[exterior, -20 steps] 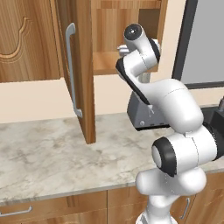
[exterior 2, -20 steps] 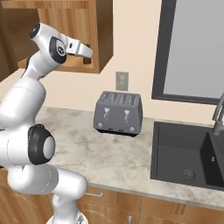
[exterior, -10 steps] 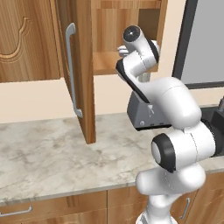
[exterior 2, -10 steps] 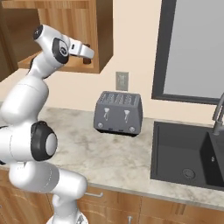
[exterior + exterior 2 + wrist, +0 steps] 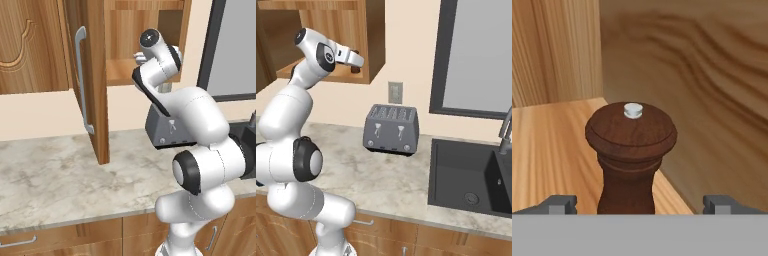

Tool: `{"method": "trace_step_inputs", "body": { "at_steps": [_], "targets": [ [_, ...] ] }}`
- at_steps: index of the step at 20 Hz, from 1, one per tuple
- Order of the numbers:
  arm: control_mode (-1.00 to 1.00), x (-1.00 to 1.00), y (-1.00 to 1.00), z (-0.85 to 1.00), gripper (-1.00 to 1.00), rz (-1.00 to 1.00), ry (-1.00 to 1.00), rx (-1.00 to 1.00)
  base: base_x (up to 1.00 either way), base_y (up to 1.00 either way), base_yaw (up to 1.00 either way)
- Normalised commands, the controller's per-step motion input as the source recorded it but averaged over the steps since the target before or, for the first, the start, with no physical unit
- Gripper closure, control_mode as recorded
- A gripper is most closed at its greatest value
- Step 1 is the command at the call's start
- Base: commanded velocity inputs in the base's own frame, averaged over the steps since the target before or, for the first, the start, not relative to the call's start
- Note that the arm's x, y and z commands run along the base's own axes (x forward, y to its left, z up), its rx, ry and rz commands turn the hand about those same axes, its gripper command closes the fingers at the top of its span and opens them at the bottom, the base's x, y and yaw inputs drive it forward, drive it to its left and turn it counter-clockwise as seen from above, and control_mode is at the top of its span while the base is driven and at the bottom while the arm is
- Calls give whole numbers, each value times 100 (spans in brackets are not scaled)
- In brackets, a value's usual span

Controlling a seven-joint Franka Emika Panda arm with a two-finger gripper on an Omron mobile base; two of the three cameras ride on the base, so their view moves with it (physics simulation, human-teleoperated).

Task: Take 2 condiments from the cabinet and move them on the counter near the stove.Make sure the condiments are lined up with each other, next to each other.

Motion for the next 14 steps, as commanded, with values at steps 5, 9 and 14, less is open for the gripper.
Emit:
{"method": "trace_step_inputs", "body": {
  "at_steps": [5, 9, 14],
  "targets": [
    [-100, 16, 0, -9, -100, 0, 1, 0, 0, 0, 0],
    [-100, 19, 0, -10, -100, -1, 0, 0, 0, 0, 0],
    [-100, 31, 0, -16, -100, -4, 0, 0, 0, 0, 0]
  ]
}}
